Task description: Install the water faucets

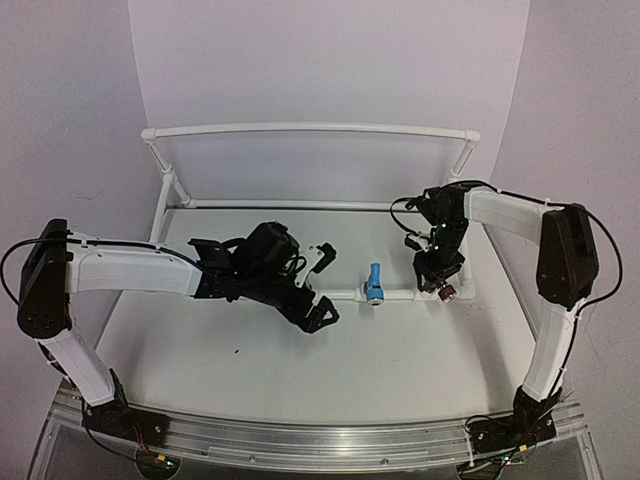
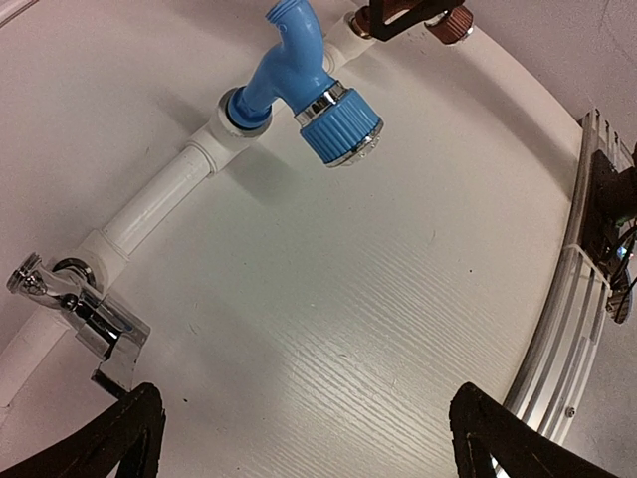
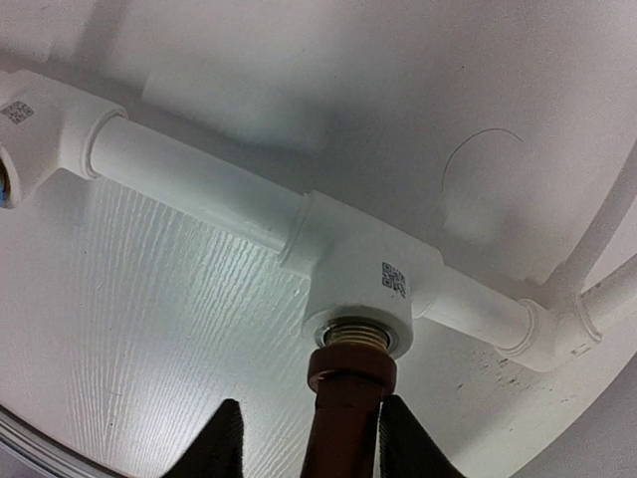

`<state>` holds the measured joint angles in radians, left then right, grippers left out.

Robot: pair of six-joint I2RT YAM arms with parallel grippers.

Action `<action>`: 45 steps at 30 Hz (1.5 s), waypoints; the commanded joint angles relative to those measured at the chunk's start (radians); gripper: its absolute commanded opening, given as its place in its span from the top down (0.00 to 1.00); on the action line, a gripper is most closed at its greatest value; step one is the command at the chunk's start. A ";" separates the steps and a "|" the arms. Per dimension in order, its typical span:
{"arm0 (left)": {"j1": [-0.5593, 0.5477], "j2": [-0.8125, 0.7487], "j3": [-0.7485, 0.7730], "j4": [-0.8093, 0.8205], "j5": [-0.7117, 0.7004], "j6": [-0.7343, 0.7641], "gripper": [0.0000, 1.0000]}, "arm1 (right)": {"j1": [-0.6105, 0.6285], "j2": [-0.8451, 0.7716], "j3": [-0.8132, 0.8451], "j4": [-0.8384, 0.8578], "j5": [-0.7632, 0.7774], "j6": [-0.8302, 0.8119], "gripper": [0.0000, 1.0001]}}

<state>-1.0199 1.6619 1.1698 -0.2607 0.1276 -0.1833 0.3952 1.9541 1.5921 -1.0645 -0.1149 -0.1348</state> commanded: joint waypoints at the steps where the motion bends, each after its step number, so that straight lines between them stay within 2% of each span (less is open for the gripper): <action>1: 0.004 -0.002 0.036 0.017 -0.007 0.001 0.00 | -0.001 -0.014 0.016 0.034 -0.054 -0.024 0.45; 5: 0.004 -0.002 0.040 0.013 -0.004 -0.002 0.00 | 0.000 -0.041 0.060 0.036 -0.038 -0.054 0.35; 9: 0.004 -0.003 0.041 0.011 -0.005 -0.005 0.00 | 0.000 -0.081 0.106 0.041 -0.021 -0.082 0.11; 13: 0.004 0.001 0.047 0.010 -0.001 -0.007 0.00 | -0.001 -0.126 0.132 0.046 -0.035 -0.098 0.02; 18: 0.004 0.009 0.059 0.006 0.004 -0.008 0.00 | -0.001 -0.182 0.133 0.050 -0.071 -0.151 0.02; 23: 0.004 0.003 0.054 0.008 0.007 -0.009 0.00 | 0.000 -0.352 0.124 0.131 -0.134 -0.296 0.02; 28: 0.004 0.008 0.057 0.006 0.011 -0.010 0.00 | 0.000 -0.459 0.076 0.174 -0.308 -0.383 0.02; 31: 0.004 0.008 0.056 0.009 0.011 -0.011 0.00 | -0.001 -0.467 0.090 0.110 -0.381 -0.467 0.02; 37: 0.004 -0.012 0.029 0.046 -0.003 -0.027 0.00 | -0.001 -0.416 0.018 0.055 -0.182 -0.407 0.02; 43: 0.004 -0.031 0.035 0.055 -0.007 -0.027 0.00 | -0.016 -0.433 -0.087 0.040 -0.134 -0.436 0.02; 45: 0.004 -0.039 0.033 0.065 0.001 -0.027 0.00 | -0.021 -0.418 -0.093 0.023 -0.066 -0.462 0.03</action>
<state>-1.0199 1.6694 1.1782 -0.2467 0.1278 -0.2075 0.3859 1.5379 1.5013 -1.0016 -0.2849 -0.5512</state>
